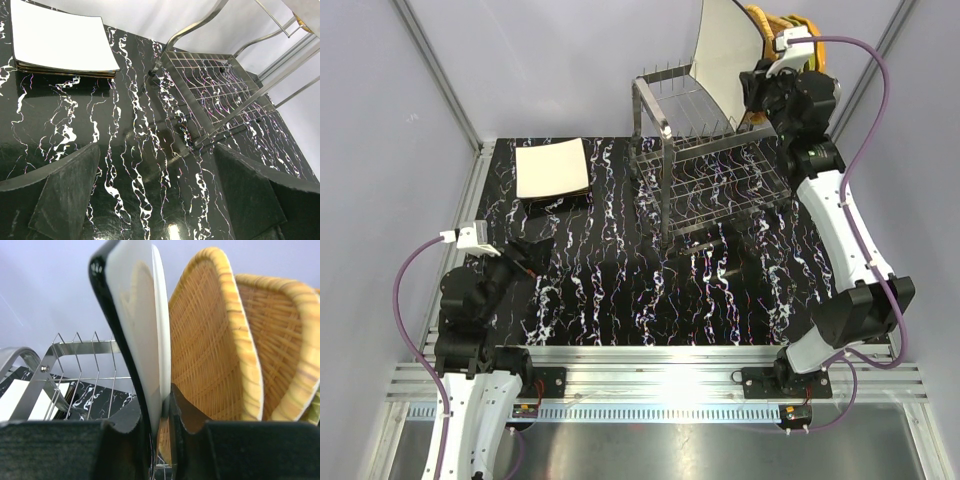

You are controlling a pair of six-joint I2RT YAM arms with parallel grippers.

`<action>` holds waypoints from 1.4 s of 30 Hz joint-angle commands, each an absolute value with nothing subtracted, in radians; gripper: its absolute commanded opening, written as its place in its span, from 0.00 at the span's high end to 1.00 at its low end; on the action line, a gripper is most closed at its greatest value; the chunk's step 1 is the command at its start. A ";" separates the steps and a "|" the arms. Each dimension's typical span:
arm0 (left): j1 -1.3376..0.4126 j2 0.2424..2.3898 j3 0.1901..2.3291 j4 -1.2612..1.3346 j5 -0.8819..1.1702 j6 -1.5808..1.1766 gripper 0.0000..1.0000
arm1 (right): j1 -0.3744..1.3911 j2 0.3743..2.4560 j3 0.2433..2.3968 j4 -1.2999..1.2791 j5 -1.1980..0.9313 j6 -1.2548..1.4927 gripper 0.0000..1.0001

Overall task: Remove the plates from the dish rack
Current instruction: Grab a plate with the right arm, then pass the plate from the right arm to the left

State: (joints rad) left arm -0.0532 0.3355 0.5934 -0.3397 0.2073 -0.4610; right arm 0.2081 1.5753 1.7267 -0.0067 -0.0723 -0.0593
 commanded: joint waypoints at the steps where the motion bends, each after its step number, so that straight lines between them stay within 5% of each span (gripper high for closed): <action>1: -0.055 0.336 0.592 -0.278 0.235 -0.466 0.01 | 0.184 1.528 1.874 0.204 -0.086 -0.066 1.00; 23: -0.055 0.379 0.584 -0.154 0.322 -0.601 0.01 | 0.181 1.522 2.032 0.147 -0.121 -0.006 1.00; 42: -0.057 0.581 0.549 0.425 0.457 -1.072 0.01 | 0.183 1.555 2.230 -0.124 -0.293 0.554 1.00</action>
